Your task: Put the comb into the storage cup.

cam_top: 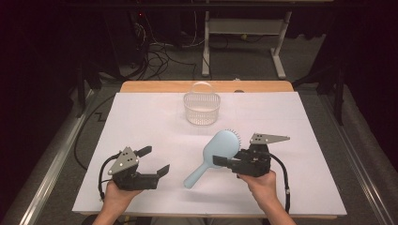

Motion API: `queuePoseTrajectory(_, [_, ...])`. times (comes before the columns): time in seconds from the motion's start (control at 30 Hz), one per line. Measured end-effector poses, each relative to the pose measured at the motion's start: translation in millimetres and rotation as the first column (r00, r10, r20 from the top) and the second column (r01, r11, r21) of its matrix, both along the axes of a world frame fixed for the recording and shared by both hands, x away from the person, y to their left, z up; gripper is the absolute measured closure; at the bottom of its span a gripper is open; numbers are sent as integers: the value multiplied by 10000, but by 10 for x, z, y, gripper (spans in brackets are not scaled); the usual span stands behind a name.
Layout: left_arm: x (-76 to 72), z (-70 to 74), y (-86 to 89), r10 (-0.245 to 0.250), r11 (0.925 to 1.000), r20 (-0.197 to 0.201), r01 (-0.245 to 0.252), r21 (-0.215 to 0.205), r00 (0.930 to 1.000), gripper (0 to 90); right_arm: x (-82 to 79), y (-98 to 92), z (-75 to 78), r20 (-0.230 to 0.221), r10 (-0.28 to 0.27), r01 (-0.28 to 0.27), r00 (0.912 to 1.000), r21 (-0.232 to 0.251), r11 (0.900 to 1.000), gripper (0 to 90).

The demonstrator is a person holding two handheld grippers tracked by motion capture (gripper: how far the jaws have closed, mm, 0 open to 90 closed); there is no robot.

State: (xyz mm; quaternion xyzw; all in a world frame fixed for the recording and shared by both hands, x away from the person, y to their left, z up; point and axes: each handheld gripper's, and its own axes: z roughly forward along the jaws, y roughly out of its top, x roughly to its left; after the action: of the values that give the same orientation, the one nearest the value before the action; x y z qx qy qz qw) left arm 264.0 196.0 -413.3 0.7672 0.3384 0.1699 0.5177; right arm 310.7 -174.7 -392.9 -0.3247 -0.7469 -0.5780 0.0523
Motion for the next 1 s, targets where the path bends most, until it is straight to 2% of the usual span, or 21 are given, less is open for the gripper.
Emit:
queuePoseTrajectory(0.23, [-6,-44,113,500,9987,34,-500,-134,9987,110,0,-32,7,-12,-70,70,10000,-31,10000,570])
queuePoseTrajectory(0.5, [-12,-100,290,1136,9932,28,-1135,-271,9935,110,-4,-63,16,-27,-139,139,9999,-71,9999,570])
queuePoseTrajectory(1.0, [37,-201,546,2226,9739,-21,-2224,-460,9749,110,9,-88,36,-28,-233,233,9997,-154,9996,570])
